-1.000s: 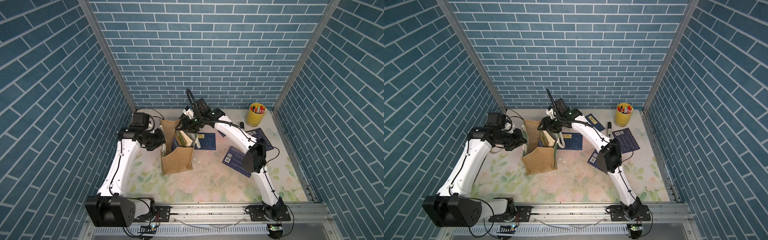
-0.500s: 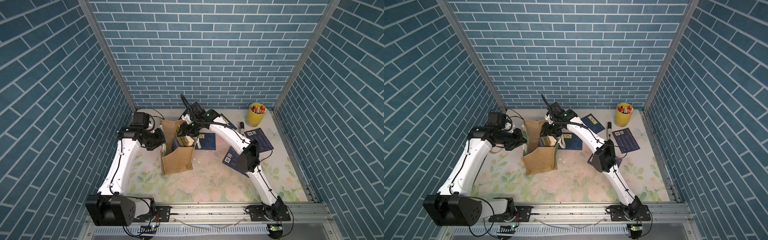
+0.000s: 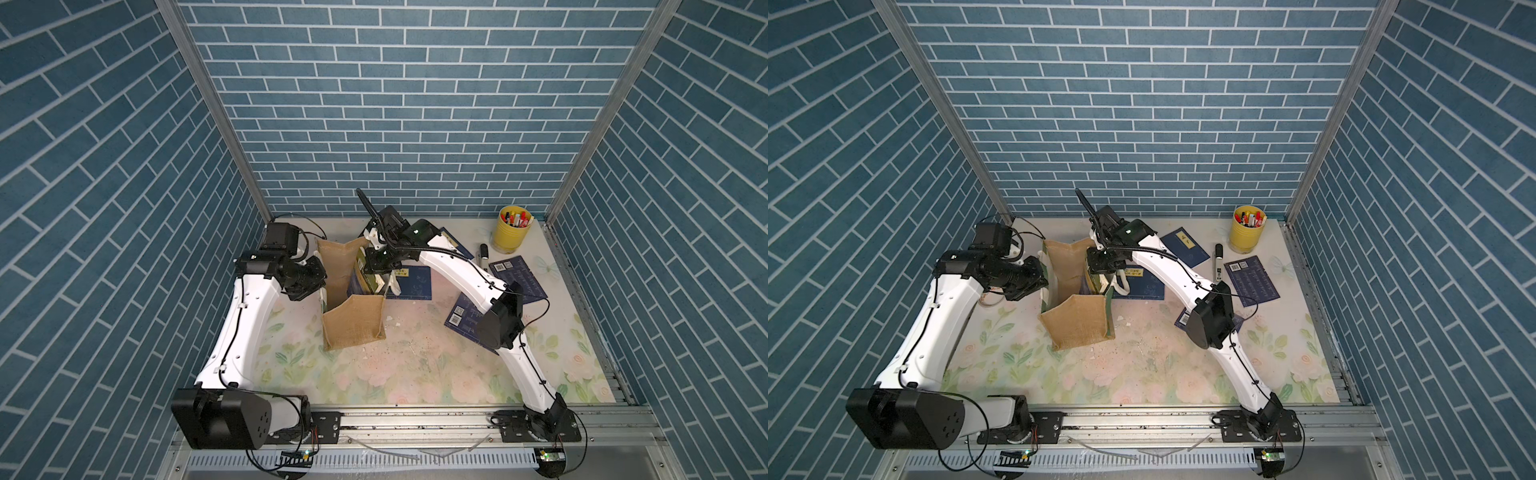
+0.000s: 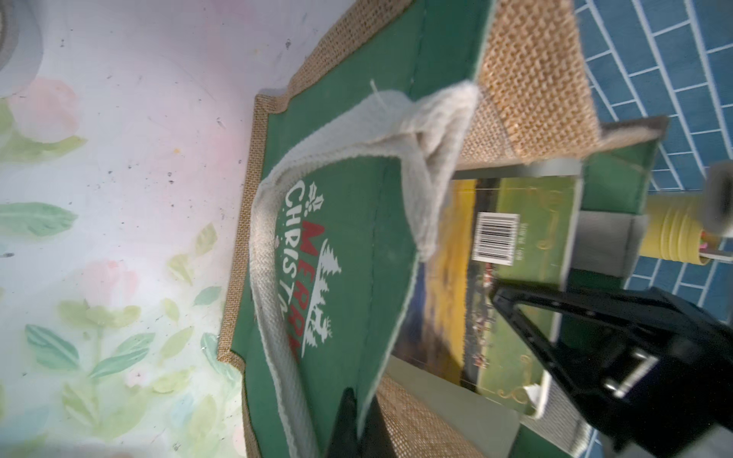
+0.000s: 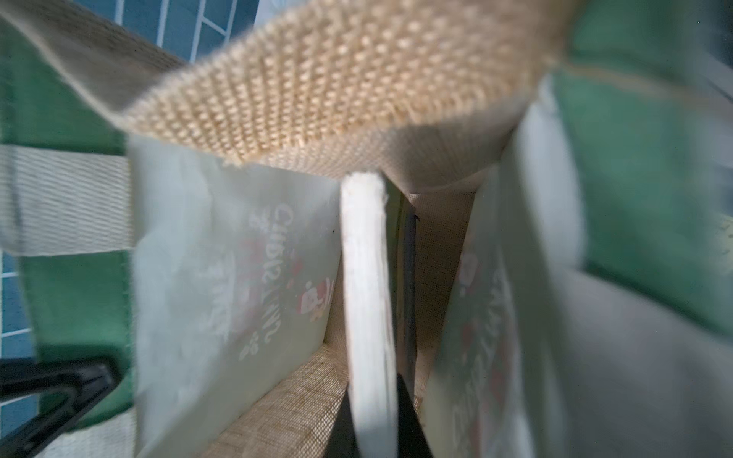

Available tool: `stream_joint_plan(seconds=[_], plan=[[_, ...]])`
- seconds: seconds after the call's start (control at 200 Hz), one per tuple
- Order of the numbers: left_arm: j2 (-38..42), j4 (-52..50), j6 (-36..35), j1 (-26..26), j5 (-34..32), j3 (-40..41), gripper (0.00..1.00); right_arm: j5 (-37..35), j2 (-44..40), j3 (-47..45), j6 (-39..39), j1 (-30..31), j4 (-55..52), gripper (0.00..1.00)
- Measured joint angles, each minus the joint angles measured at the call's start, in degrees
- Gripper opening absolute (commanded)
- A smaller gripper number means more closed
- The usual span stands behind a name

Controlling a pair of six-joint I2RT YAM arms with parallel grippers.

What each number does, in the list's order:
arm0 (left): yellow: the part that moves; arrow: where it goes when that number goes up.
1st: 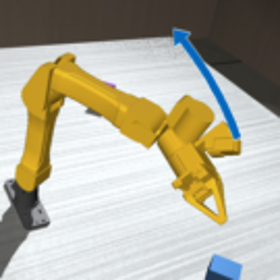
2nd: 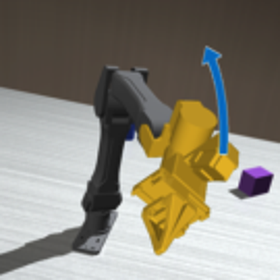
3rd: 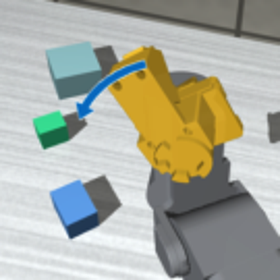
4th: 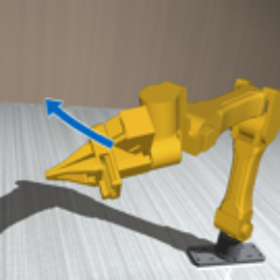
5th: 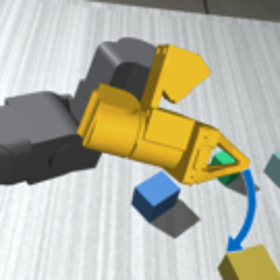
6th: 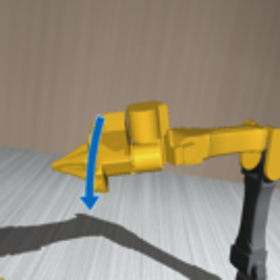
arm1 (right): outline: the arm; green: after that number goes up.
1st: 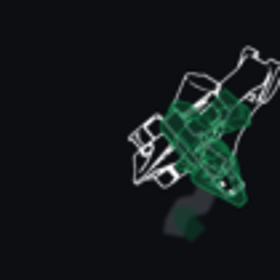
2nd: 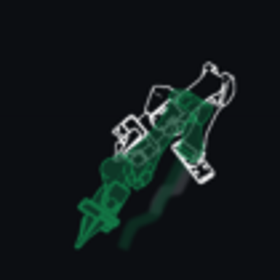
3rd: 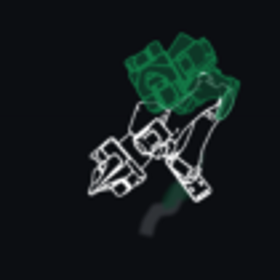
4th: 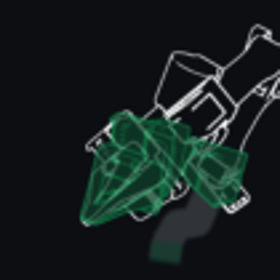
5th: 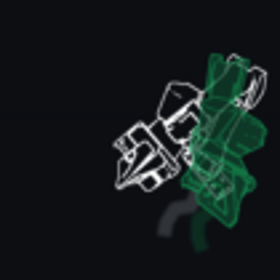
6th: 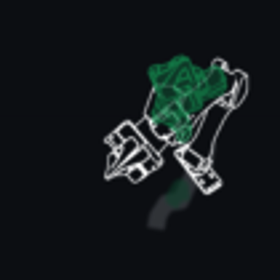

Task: Take out the books from the canvas bag
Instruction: Pick up the book from the canvas bag, then place the book at the center of the board.

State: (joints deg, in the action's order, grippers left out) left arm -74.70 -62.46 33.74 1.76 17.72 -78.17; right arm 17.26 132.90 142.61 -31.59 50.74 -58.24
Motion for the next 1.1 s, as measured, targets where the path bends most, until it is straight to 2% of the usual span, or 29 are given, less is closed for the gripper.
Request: stream_joint_plan(seconds=[0.37,0.75,0.945,1.1], plan=[[-0.48,-1.14,0.9,0.02,-3.61,-0.72,0.0,-2.38,-14.82,-0.13,0.11,-0.74,4.83,0.0],[-3.48,-1.55,2.08,0.02,-5.9,-3.06,0.0,-6.29,-22.36,-0.92,0.07,-6.32,5.84,0.0],[-5.49,-1.57,3.98,-0.11,-8.5,-4.48,0.0,-12.11,-28.46,-4.74,2.12,-10.03,0.33,0.0],[-8.09,-1.14,5.86,-1.07,-10.27,-6.29,0.0,-16.7,-32.0,-9.42,5.86,-10.03,-5.31,0.0]])
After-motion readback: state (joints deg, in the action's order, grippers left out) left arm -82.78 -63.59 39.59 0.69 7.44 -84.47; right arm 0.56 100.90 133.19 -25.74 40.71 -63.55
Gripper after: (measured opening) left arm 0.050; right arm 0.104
